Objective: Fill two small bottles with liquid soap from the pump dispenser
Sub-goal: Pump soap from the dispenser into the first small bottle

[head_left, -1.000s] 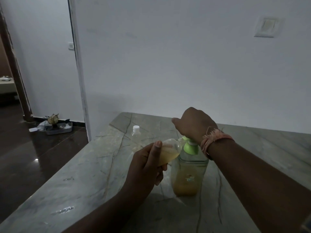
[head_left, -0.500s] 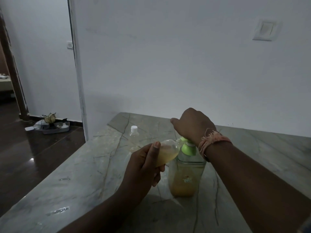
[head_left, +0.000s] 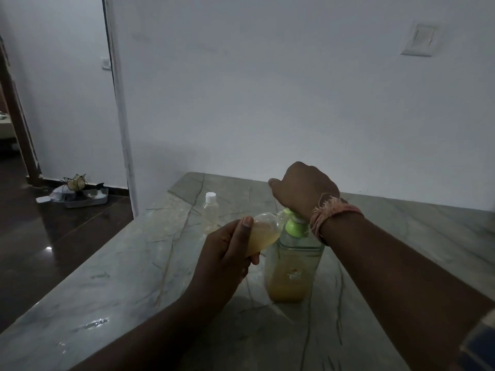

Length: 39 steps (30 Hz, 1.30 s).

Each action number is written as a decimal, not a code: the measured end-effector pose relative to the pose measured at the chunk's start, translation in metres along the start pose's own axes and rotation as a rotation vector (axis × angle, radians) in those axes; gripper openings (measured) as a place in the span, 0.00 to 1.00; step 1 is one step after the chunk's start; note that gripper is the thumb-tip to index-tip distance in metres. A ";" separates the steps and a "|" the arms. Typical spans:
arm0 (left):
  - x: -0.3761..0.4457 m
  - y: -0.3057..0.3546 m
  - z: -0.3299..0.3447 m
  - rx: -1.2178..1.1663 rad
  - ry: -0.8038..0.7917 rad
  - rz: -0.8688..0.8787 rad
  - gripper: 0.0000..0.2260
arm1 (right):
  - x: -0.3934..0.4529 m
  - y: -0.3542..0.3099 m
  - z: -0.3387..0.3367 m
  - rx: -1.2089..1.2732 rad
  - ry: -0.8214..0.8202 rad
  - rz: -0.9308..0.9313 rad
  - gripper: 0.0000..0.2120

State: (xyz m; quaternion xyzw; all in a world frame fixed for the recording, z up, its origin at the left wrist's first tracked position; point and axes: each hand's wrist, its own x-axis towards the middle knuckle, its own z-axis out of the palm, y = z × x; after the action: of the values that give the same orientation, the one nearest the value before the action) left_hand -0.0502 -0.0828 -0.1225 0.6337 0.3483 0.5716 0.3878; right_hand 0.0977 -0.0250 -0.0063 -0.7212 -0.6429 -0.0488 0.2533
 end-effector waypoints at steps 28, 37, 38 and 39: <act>0.000 0.002 0.002 -0.038 0.021 0.012 0.18 | 0.004 0.003 0.006 0.089 -0.040 0.009 0.18; 0.001 0.006 0.002 -0.046 0.020 0.008 0.19 | 0.004 -0.001 0.001 0.029 -0.009 -0.013 0.19; 0.001 0.005 0.002 -0.033 0.023 0.010 0.19 | 0.005 0.000 0.002 0.058 -0.004 -0.005 0.20; 0.001 0.004 0.002 -0.021 0.027 0.012 0.19 | 0.005 0.002 0.004 0.084 -0.014 0.006 0.20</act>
State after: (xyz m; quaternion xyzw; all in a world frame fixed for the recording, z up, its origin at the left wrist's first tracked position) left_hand -0.0481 -0.0839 -0.1181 0.6241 0.3436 0.5859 0.3861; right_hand 0.0994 -0.0189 -0.0086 -0.7122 -0.6441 -0.0159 0.2787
